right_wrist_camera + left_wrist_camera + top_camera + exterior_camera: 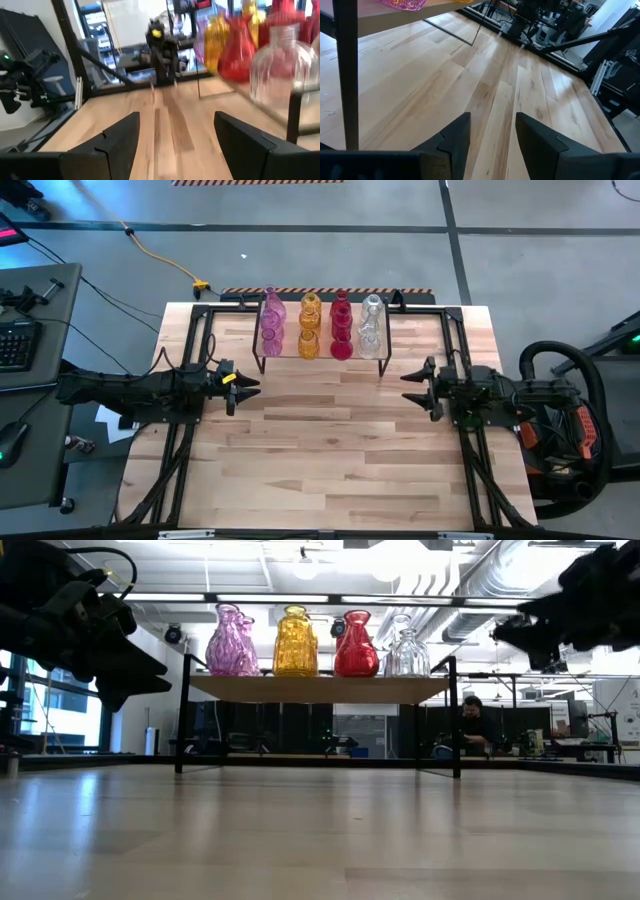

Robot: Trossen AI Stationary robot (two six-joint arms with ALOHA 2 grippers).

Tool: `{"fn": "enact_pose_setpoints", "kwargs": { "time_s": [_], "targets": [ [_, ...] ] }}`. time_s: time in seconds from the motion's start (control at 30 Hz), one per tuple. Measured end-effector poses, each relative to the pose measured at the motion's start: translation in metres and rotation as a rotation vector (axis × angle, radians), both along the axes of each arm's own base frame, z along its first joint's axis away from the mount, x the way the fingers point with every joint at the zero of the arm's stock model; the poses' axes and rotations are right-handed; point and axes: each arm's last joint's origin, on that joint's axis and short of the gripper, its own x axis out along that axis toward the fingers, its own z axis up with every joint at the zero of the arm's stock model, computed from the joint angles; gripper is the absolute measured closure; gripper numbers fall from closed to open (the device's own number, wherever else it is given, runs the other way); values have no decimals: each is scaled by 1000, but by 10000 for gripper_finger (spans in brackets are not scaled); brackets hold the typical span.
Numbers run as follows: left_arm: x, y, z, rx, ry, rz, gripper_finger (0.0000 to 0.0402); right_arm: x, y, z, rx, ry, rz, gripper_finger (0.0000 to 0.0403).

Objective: Sort vases onto shelf
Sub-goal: Return to Home Position

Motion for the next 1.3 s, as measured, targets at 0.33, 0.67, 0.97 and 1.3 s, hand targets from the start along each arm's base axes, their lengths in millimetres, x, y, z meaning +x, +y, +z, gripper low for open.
{"fn": "enact_pose_setpoints", "kwargs": {
  "time_s": [0.33,0.67,0.97,1.3],
  "targets": [
    [0,0,0,0,0,0,254,1,0,-4,91,38,-5,160],
    [0,0,0,0,0,0,254,1,0,-4,135,40,-4,160],
    [0,0,0,0,0,0,254,1,0,-4,126,41,-4,160],
    [0,0,0,0,0,0,254,1,0,-4,126,41,-4,160]
  ]
}}
